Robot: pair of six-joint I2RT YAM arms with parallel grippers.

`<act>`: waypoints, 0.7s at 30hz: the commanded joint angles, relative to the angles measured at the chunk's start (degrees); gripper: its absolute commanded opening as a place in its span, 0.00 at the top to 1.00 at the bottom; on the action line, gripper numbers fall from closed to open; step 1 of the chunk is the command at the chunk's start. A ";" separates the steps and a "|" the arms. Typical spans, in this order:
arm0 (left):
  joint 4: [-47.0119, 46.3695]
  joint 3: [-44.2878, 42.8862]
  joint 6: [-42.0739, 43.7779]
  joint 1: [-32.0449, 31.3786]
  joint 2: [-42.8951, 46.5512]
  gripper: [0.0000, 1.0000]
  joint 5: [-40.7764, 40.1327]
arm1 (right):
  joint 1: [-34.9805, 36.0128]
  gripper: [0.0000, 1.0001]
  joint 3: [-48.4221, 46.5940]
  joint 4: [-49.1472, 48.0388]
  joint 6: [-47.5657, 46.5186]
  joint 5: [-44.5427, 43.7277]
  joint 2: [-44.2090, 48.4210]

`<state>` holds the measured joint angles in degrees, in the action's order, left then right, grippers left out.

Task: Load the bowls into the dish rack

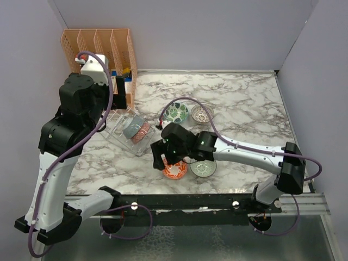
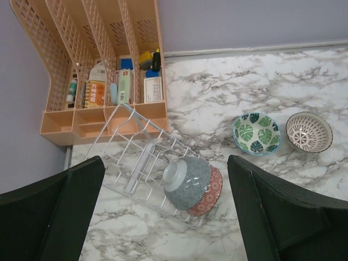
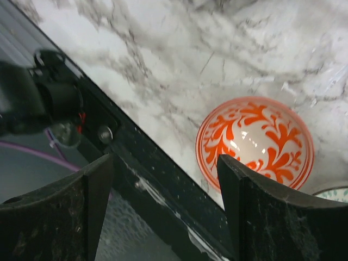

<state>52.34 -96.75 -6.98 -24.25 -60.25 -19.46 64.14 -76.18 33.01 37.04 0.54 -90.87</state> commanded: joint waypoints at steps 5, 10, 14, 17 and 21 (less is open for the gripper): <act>7.95 -15.98 -4.37 -0.23 -3.75 0.01 0.63 | 7.91 0.28 -0.23 9.70 -0.38 -9.68 -1.49; 7.97 -15.91 -6.15 -0.19 -1.64 0.01 0.69 | 9.59 0.30 -2.48 7.80 -2.33 -10.98 -8.18; 7.90 -15.93 -7.18 -0.23 0.30 0.01 1.07 | 10.83 0.31 -5.77 8.86 -0.86 -11.75 -14.42; 7.81 -16.50 -7.50 -0.18 1.37 0.01 2.26 | 11.52 0.36 -7.93 10.03 -0.11 -15.54 -17.47; 7.18 -17.27 -7.18 -0.19 2.43 0.01 2.91 | 11.53 0.44 -14.18 17.17 1.28 -21.41 -22.47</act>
<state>59.70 -112.09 -13.50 -24.25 -59.35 -18.41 75.11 -83.40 43.31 36.40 -12.29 -109.89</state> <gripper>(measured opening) 0.992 0.606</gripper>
